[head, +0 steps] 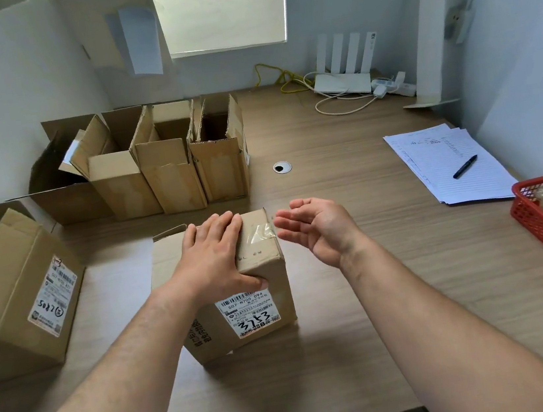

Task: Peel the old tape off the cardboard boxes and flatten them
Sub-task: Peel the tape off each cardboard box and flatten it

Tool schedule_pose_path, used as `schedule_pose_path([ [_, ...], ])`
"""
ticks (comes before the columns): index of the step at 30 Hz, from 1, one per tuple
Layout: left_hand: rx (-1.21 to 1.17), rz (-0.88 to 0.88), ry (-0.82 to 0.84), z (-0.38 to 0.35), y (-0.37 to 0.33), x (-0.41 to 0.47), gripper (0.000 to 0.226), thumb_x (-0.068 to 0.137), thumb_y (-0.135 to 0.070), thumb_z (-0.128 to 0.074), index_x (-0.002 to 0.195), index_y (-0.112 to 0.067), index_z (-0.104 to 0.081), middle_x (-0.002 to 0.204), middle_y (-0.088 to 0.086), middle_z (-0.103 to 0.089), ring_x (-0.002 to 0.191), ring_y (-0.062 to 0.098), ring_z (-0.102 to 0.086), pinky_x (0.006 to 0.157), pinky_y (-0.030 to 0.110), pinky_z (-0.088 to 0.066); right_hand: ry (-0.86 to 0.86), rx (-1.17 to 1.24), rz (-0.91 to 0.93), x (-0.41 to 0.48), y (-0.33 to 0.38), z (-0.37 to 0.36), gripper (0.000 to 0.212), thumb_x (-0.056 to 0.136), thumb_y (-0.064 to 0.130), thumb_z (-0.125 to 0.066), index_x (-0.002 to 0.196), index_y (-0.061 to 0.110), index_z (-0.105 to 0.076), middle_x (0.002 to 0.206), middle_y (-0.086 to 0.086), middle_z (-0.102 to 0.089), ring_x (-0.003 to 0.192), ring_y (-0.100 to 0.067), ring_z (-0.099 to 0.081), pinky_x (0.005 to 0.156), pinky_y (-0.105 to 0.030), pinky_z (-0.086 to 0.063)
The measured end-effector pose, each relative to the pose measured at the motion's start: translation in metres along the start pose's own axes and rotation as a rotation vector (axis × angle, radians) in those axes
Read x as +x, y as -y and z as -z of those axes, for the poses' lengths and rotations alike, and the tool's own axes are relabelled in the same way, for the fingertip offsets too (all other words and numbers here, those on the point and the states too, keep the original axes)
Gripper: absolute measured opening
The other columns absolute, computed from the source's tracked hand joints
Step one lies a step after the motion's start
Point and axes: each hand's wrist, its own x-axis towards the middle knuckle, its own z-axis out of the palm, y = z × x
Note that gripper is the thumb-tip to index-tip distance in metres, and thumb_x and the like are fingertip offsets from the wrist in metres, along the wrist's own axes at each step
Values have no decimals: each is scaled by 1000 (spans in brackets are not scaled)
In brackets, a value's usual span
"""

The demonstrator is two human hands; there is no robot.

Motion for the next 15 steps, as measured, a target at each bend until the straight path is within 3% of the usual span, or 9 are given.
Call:
schedule_pose_path([
  [2, -1, -12, -9, -2, -1, -2, 127, 61, -82, -58, 153, -23, 6, 161, -6, 6, 145, 14, 11, 115, 41, 14, -6, -15, 12, 2, 5, 3, 12, 88, -4, -45, 87, 3, -55, 82, -14, -64, 66, -19, -64, 55, -27, -55],
  [5, 0, -12, -15, -2, -1, -3, 127, 61, -83, -57, 153, -23, 7, 160, -7, 7, 145, 13, 12, 114, 40, 16, -33, -329, 184, 4, 3, 6, 8, 86, 1, -58, 80, 6, -61, 80, -9, -63, 67, -15, -60, 53, -24, -52],
  [8, -2, -5, -16, -2, -2, -3, 127, 60, -83, -57, 153, -23, 6, 160, -7, 6, 145, 13, 11, 115, 40, 15, -21, -573, 292, 3, -7, 8, 9, 81, 6, -70, 79, 10, -63, 78, -5, -63, 71, -14, -60, 64, -30, -55],
  [10, 2, -4, -20, -1, -3, -3, 127, 60, -83, -57, 153, -23, 6, 160, -7, 5, 145, 13, 11, 115, 40, 14, -8, -757, 331, 3, -16, 9, 12, 77, 13, -76, 82, 12, -65, 88, -7, -65, 78, -16, -62, 74, -32, -55],
  [15, 9, 13, -32, -1, -7, -6, 127, 59, -83, -57, 153, -22, 3, 160, -6, 3, 145, 13, 9, 116, 41, 13, -15, -1051, 497, 5, -21, 5, 5, 81, 17, -72, 80, 14, -69, 81, 9, -55, 77, -9, -54, 74, -22, -46],
])
